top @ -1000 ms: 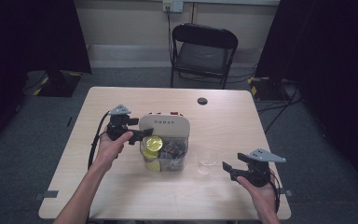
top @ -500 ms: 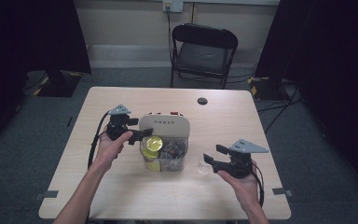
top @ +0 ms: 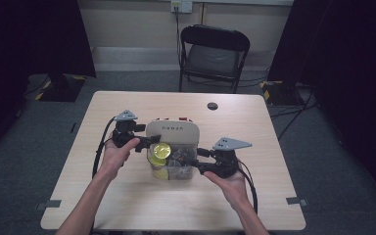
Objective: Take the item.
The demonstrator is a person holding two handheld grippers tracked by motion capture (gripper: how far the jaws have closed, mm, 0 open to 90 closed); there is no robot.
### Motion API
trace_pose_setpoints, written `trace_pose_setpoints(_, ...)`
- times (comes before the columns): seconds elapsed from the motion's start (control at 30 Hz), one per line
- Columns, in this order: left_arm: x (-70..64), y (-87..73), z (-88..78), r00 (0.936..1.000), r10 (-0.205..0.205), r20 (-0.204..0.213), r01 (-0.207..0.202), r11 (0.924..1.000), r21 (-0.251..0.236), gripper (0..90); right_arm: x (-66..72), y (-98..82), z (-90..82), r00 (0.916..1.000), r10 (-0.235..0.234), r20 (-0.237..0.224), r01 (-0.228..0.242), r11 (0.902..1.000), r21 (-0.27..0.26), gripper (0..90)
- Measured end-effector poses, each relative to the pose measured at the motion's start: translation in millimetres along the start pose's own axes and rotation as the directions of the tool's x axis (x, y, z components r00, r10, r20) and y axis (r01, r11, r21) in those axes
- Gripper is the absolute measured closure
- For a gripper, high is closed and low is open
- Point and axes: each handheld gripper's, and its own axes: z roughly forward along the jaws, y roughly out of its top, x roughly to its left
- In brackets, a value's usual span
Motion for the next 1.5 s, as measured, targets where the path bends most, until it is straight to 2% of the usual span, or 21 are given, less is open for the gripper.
trace_pose_setpoints(0.17,0.7,-0.1,0.2,1.0,0.002,0.005,-0.002,1.0,-0.001,15.4,1.1,2.3,17.4,0.9998,0.0,-0.022,0.0,0.9998,0.02,52.9)
trace_pose_setpoints(0.5,1.6,-0.6,-0.7,1.0,0.0,0.004,0.0,1.0,0.005,15.3,-3.3,3.6,39.9,0.9996,-0.003,-0.026,0.004,0.9986,0.053,59.1)
trace_pose_setpoints(0.83,0.8,-1.1,0.2,1.0,-0.007,0.005,0.007,1.0,0.001,15.4,-5.6,4.2,49.3,0.9997,-0.008,-0.021,0.009,0.9973,0.072,59.6)
trace_pose_setpoints(1.27,1.4,-1.2,0.2,0.9999,-0.011,0.009,0.011,0.9999,0.002,15.5,-5.3,4.1,51.6,0.9998,-0.01,-0.016,0.012,0.9944,0.105,62.1)
trace_pose_setpoints(1.5,1.4,-1.3,0.1,0.9999,-0.012,0.009,0.012,0.9999,0.002,15.6,-3.4,2.8,55.9,0.9994,-0.03,-0.019,0.033,0.9887,0.146,69.2)
